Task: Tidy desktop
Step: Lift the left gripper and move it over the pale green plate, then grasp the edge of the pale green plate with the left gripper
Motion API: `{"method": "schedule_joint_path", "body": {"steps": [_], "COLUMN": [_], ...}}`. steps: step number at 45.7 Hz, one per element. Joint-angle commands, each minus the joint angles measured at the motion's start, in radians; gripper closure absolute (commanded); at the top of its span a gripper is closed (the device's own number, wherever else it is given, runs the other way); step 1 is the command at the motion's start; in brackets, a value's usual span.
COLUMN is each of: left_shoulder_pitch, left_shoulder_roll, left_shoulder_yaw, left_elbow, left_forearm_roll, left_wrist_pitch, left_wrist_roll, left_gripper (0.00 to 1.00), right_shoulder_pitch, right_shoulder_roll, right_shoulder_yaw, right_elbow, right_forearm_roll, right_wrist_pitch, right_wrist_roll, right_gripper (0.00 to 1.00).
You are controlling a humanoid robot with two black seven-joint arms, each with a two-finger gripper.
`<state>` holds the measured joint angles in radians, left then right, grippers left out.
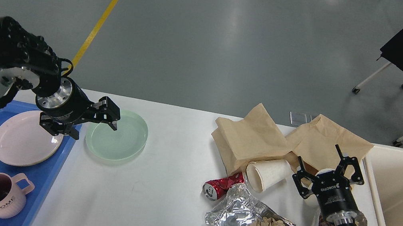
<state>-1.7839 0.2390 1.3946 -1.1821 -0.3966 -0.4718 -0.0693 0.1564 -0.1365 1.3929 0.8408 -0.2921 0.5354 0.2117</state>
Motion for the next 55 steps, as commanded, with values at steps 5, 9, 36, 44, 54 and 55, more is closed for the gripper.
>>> {"method": "schedule_joint_path", "body": {"steps": [5, 9, 36, 44, 54, 55], "left_shoulder_pitch": [0.254, 0.337, 0.598, 0.632, 0.653, 0.653], "left_shoulder_roll": [0.006, 0.017, 0.043, 0.019, -0.012, -0.012], "left_shoulder_yaw": [-0.112, -0.222, -0.437, -0.488, -0.513, -0.513], "left_elbow": [0.203, 0.231, 0.429, 0.449, 0.47, 0.47], "left_forearm_roll": [-0.192, -0.211, -0.182, -0.176, -0.159, -0.157], "left_wrist_pitch": [0.148, 0.199, 0.379, 0.441, 0.443, 0.443], "left_wrist_roll": [0.166, 0.23, 0.187, 0.135, 0.134, 0.134], "left_gripper": [0.07, 0.04, 0.09, 0.12, 0.27, 0.29], "right_shoulder_pitch": [0.0, 0.0, 0.002, 0.002, 0.002, 0.002], "right_shoulder_roll": [0.0, 0.0, 0.0, 0.0, 0.0, 0.0], "right_shoulder_yaw": [0.0, 0.0, 0.0, 0.0, 0.0, 0.0], "right_elbow": [0.0, 0.0, -0.002, 0.0, 0.0, 0.0], "right_forearm_roll": [0.001, 0.001, 0.001, 0.001, 0.001, 0.001], "right_wrist_pitch": [0.0, 0.0, 0.0, 0.0, 0.0, 0.0], "right_wrist_roll": [0.0, 0.0, 0.0, 0.0, 0.0, 0.0], "right_gripper": [0.0, 0.0, 0.0, 0.0, 0.0, 0.0]}}
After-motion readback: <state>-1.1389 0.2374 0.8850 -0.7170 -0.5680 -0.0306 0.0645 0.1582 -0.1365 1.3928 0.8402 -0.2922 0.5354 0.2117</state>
